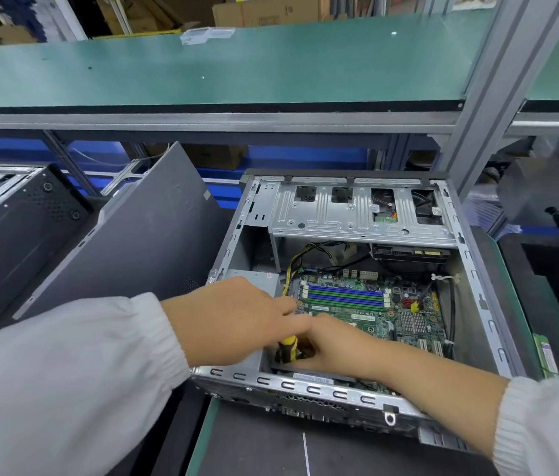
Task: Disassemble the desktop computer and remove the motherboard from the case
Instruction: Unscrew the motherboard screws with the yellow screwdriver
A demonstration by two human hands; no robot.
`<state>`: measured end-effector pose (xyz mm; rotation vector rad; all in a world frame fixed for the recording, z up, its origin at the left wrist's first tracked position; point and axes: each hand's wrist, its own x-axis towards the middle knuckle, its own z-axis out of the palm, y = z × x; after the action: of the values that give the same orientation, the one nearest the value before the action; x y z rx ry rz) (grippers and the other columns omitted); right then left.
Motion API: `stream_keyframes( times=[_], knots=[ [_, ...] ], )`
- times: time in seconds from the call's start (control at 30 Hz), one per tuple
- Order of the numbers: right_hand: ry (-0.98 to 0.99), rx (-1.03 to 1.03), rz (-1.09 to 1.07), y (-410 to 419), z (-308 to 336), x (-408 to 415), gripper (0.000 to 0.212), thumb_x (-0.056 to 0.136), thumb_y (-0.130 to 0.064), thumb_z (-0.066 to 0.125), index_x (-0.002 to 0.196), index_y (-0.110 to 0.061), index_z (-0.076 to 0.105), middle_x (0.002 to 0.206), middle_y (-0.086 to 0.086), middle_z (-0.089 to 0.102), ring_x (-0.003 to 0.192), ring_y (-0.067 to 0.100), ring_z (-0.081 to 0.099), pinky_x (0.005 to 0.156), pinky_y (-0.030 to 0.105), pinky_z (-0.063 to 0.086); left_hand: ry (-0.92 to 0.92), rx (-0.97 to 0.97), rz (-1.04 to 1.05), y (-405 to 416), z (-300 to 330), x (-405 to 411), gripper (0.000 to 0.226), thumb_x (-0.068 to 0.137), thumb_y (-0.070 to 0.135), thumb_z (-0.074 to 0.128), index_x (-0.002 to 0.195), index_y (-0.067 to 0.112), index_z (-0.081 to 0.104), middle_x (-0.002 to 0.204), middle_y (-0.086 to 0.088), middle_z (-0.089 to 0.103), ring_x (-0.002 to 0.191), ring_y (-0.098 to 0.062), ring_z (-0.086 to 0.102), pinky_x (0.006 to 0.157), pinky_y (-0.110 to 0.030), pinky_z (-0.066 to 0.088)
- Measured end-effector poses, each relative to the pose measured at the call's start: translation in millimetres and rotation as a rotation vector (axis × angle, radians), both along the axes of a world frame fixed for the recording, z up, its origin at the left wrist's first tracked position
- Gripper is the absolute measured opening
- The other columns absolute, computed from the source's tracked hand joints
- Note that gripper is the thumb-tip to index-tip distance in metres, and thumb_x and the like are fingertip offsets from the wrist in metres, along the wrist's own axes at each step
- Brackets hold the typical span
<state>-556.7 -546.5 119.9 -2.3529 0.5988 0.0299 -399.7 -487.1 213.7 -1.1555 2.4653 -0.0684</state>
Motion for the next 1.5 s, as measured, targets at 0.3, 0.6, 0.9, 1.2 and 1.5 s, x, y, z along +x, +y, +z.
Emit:
stream_keyframes(
  times=[0.3, 0.6, 0.9, 1.2, 1.5],
  knots=[
    [0.003, 0.038, 0.043, -1, 0, 1, 0.018, 0.087, -0.02, 0.062, 0.07, -0.017, 0.057, 0.065, 0.008, 0.056, 0.06, 0.023, 0.048, 0.059, 0.034, 0.042, 0.0, -0.098, -0.01, -1, -8, -3, 0.036, 0.096, 0.052, 0.022, 0.107, 0.023, 0.04, 0.092, 0.003, 0.05, 0.069, -0.022, 0.056, 0.045, -0.028, 0.017],
    [0.072, 0.028, 0.03, -1, 1, 3, 0.037, 0.088, -0.011, 0.058, 0.058, -0.024, 0.039, 0.057, -0.008, 0.043, 0.049, 0.001, 0.04, 0.051, 0.019, 0.03, -0.096, -0.148, 0.087, -3, -21, -19, 0.059, 0.095, 0.062, 0.014, 0.087, 0.016, 0.05, 0.083, -0.004, 0.065, 0.072, -0.028, 0.062, 0.051, -0.031, 0.026],
    [0.03, 0.03, 0.025, 0, 3, 4, 0.028, 0.086, -0.02, 0.063, 0.066, -0.024, 0.045, 0.066, 0.003, 0.053, 0.056, 0.011, 0.042, 0.054, 0.02, 0.035, -0.064, -0.076, 0.034, -1, -11, -9, 0.026, 0.102, 0.041, 0.033, 0.103, 0.017, 0.044, 0.09, -0.002, 0.06, 0.07, -0.024, 0.057, 0.048, -0.029, 0.022],
    [0.018, 0.056, 0.022, 1, 0, 3, 0.021, 0.089, -0.026, 0.062, 0.098, -0.007, 0.06, 0.092, 0.007, 0.064, 0.078, 0.02, 0.056, 0.07, 0.024, 0.045, 0.045, -0.044, -0.004, -1, -8, -1, 0.032, 0.091, 0.011, 0.054, 0.104, 0.025, 0.029, 0.094, 0.003, 0.048, 0.066, -0.02, 0.053, 0.045, -0.029, 0.025],
    [0.04, 0.074, -0.006, 1, -4, 4, 0.021, 0.09, -0.021, 0.058, 0.097, -0.002, 0.061, 0.089, 0.014, 0.064, 0.079, 0.029, 0.057, 0.071, 0.035, 0.048, -0.013, -0.044, 0.043, -1, -4, -14, 0.021, 0.097, 0.035, 0.045, 0.111, 0.023, 0.035, 0.102, 0.003, 0.05, 0.079, -0.022, 0.058, 0.05, -0.033, 0.029]
  ],
)
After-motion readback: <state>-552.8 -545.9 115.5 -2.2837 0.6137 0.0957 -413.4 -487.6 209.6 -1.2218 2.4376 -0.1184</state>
